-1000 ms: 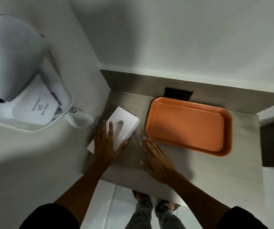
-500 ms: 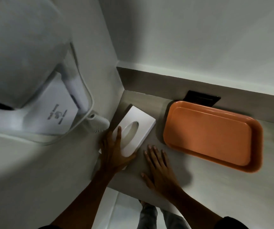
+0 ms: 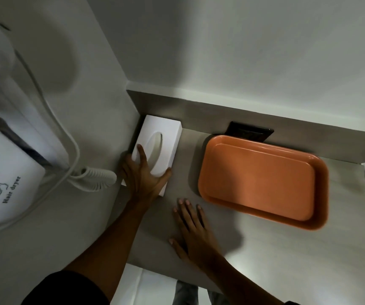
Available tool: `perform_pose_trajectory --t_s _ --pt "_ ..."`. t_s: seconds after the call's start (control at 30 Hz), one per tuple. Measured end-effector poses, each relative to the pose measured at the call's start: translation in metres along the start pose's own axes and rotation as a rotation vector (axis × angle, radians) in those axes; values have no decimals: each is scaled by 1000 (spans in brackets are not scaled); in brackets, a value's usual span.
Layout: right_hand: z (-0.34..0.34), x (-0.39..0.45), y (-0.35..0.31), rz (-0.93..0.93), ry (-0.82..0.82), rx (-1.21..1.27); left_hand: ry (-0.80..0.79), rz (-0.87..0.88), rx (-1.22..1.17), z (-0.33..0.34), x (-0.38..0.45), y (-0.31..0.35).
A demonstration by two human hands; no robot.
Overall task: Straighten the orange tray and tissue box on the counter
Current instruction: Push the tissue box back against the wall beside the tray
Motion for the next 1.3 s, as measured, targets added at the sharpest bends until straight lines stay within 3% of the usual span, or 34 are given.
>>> perform_pose_trajectory --t_s 0.23,0.37,0.5,0.77,1.3 --pt "-9 -3 -2 -8 -14 97 24 9 3 2 0 3" --pt "-39 8 -6 -49 207 449 46 112 -11 1 -6 1" --pt "-94 61 3 29 379 408 42 185 53 10 -32 -13" --pt "-120 131 30 -63 45 151 54 263 91 33 -58 -35" --pt "-127 137 17 -55 76 152 26 290 173 28 -43 -59"
Point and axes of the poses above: each hand's wrist, its own x-axis towards the middle knuckle, its own z-axis out of the palm, y = z × x, the point moved 2 cm from there along x, towards the middle knuckle, and after that the axes turned 10 degrees about -y, right-handed, at the moved point
